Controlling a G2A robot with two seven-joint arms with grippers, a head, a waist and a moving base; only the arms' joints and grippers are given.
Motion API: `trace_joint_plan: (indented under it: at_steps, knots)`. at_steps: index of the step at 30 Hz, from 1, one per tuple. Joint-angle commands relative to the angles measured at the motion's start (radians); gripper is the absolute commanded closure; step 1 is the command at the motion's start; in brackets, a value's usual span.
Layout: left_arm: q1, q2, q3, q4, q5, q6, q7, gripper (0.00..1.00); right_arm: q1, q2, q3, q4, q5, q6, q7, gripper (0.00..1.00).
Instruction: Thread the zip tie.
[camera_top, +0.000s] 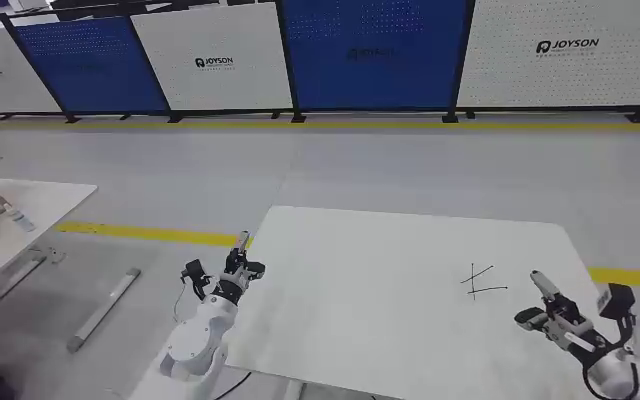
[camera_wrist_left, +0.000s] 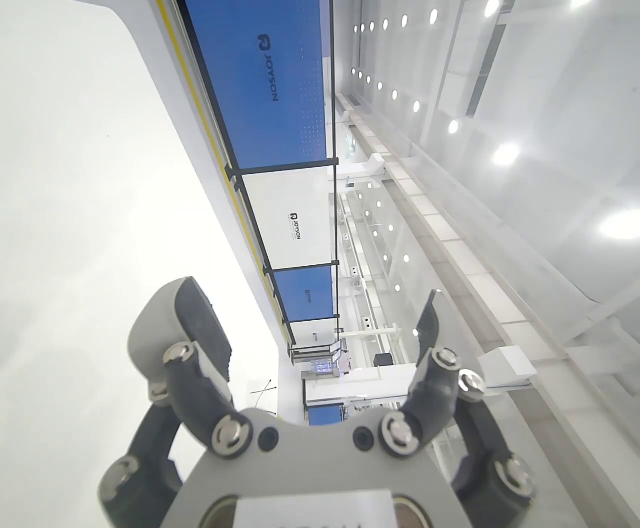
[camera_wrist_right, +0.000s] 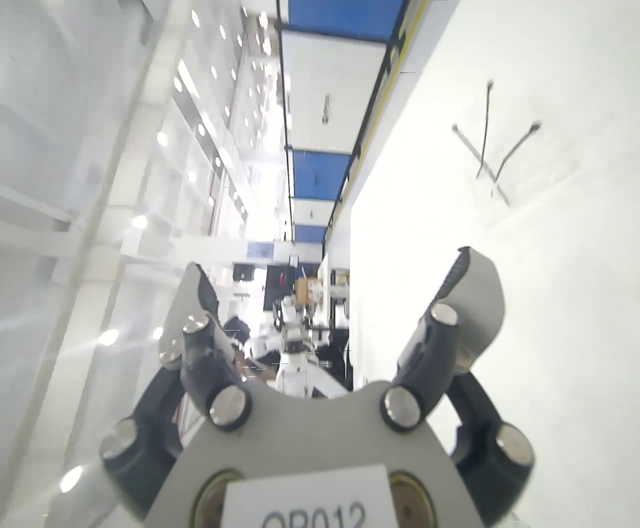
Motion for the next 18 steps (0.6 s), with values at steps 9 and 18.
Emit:
trace_joint_plan:
  at_steps: [9, 18]
  knots:
    - [0.0, 0.0, 0.0, 0.0, 0.0, 0.0, 0.0, 0.0, -0.003, 0.0, 0.0, -0.004, 0.001, -0.003, -0.097, 0.0]
    - [0.0, 0.0, 0.0, 0.0, 0.0, 0.0, 0.0, 0.0, 0.086, 0.014, 0.049, 0.047, -0.003, 0.053, -0.024, 0.0]
